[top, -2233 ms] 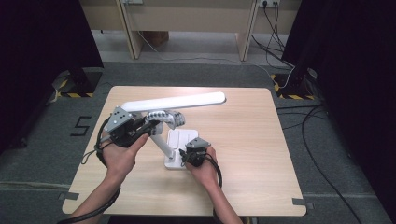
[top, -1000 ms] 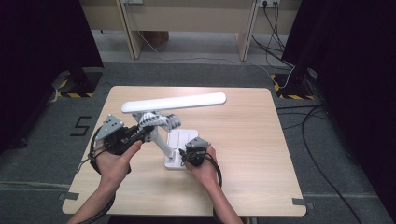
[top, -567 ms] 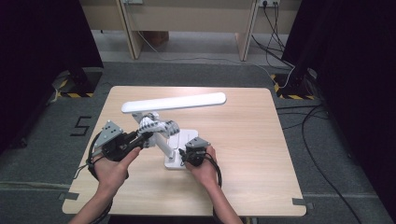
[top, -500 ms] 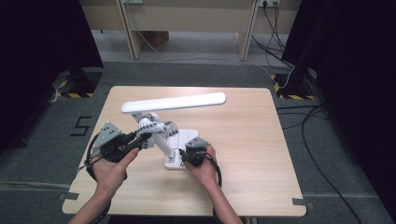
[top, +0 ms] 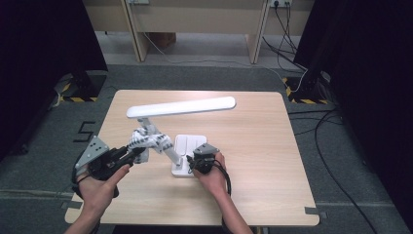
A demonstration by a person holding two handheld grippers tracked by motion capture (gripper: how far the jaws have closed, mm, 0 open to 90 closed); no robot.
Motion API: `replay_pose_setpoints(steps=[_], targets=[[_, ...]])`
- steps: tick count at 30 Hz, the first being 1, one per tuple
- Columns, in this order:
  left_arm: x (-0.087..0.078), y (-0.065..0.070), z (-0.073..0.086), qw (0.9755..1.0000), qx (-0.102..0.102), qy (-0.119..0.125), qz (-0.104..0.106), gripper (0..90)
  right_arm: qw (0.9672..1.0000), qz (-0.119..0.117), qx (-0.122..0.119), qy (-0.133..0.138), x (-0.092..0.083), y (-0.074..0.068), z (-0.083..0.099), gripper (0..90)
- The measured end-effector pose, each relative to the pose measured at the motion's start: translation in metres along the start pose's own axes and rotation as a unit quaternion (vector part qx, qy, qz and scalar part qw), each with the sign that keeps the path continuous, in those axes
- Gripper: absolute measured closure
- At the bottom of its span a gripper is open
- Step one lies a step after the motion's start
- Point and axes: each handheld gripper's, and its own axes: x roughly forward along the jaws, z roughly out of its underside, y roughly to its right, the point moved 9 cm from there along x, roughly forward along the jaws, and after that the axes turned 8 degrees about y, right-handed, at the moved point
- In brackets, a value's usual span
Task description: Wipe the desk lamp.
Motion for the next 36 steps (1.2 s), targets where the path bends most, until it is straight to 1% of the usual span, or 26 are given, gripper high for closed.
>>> replay_pose_setpoints(steps=[1,3,5,6,7,8,9,10,11,12,13,14,16,18,20,22,23,24,25,26,28,29,30,32,33,36], targets=[[0.0,0.0,0.0,1.0,0.0,0.0,0.0,76.1,1.0,0.0,0.0,0.0,0.0,0.0,0.0,64.6],[-0.008,-0.006,0.0,1.0,0.003,0.002,-0.006,76.1,1.0,0.0,0.0,-0.001,0.0,0.0,0.0,64.6],[-0.012,-0.012,0.001,0.9999,0.003,0.002,-0.013,76.1,1.0,0.0,0.0,0.0,0.0,0.0,0.0,64.7],[-0.012,-0.012,0.001,0.9999,0.003,0.002,-0.013,76.1,1.0,0.0,0.0,0.0,0.0,0.0,0.0,64.7],[-0.016,-0.018,0.002,0.9998,0.003,0.002,-0.019,76.1,1.0,0.001,-0.002,0.0,0.0,0.0,0.0,64.6],[-0.016,-0.018,0.002,0.9998,0.003,0.002,-0.019,76.1,1.0,0.0,-0.001,0.0,0.0,0.0,0.0,64.6],[-0.019,-0.025,0.003,0.9996,0.003,0.002,-0.028,76.1,1.0,0.0,-0.001,0.0,0.0,0.0,0.0,64.7],[-0.019,-0.025,0.003,0.9996,0.003,0.002,-0.028,76.1,1.0,0.0,-0.001,0.0,0.0,0.0,0.0,64.7],[-0.022,-0.033,0.004,0.9993,0.006,0.001,-0.038,76.0,1.0,-0.001,-0.001,0.0,0.0,0.0,0.0,64.6],[-0.022,-0.033,0.004,0.9993,0.006,0.001,-0.038,76.1,1.0,-0.001,-0.001,0.0,0.0,0.0,0.0,64.6],[-0.023,-0.036,0.005,0.9991,0.005,-0.001,-0.042,76.1,1.0,-0.001,-0.002,0.001,0.0,0.0,0.0,64.6],[-0.024,-0.04,0.007,0.9989,0.007,-0.005,-0.046,76.1,1.0,0.0,0.0,0.0,0.0,0.0,0.0,64.6],[-0.022,-0.047,0.008,0.9987,0.006,-0.008,-0.049,76.1,1.0,0.0,-0.001,0.0,0.0,0.0,0.0,64.7],[-0.019,-0.054,0.008,0.9983,0.01,-0.01,-0.056,76.1,1.0,0.0,-0.001,0.0,0.0,0.0,0.0,64.7],[-0.01,-0.062,0.005,0.998,0.012,-0.01,-0.061,76.1,1.0,0.001,-0.001,0.0,0.0,0.0,0.0,64.7],[-0.007,-0.063,0.002,0.998,0.012,-0.008,-0.061,76.1,1.0,0.001,-0.001,0.0,0.0,0.0,0.0,64.6],[-0.001,-0.064,-0.005,0.9979,0.015,-0.003,-0.062,76.1,1.0,0.001,-0.001,0.0,0.0,0.0,0.0,64.7],[0.002,-0.065,-0.009,0.9979,0.016,0.0,-0.063,76.0,1.0,0.001,-0.001,0.0,0.0,0.0,0.0,64.6],[0.002,-0.065,-0.009,0.9979,0.016,0.0,-0.063,76.0,1.0,0.001,-0.001,0.0,0.0,0.0,0.0,64.6],[0.008,-0.064,-0.017,0.9978,0.019,0.005,-0.063,76.0,1.0,0.001,-0.001,0.0,0.0,0.0,0.0,64.6],[0.013,-0.064,-0.024,0.9979,0.018,0.011,-0.062,76.1,1.0,0.0,-0.001,0.0,0.0,0.0,0.0,64.7],[0.013,-0.064,-0.024,0.9979,0.018,0.011,-0.062,76.0,1.0,0.0,-0.001,0.0,0.0,0.0,0.0,64.7],[0.017,-0.064,-0.031,0.9978,0.018,0.016,-0.062,76.0,1.0,0.001,0.0,0.0,0.0,0.0,0.0,64.7],[0.02,-0.064,-0.035,0.9977,0.015,0.019,-0.063,76.0,1.0,0.001,0.0,0.0,0.0,0.0,0.0,64.7],[0.022,-0.063,-0.036,0.9977,0.018,0.02,-0.063,76.0,1.0,0.001,0.0,0.0,0.0,0.0,0.0,64.6],[0.024,-0.058,-0.035,0.9981,0.017,0.019,-0.056,76.0,1.0,0.001,0.0,0.0,0.0,0.0,0.0,64.7]])
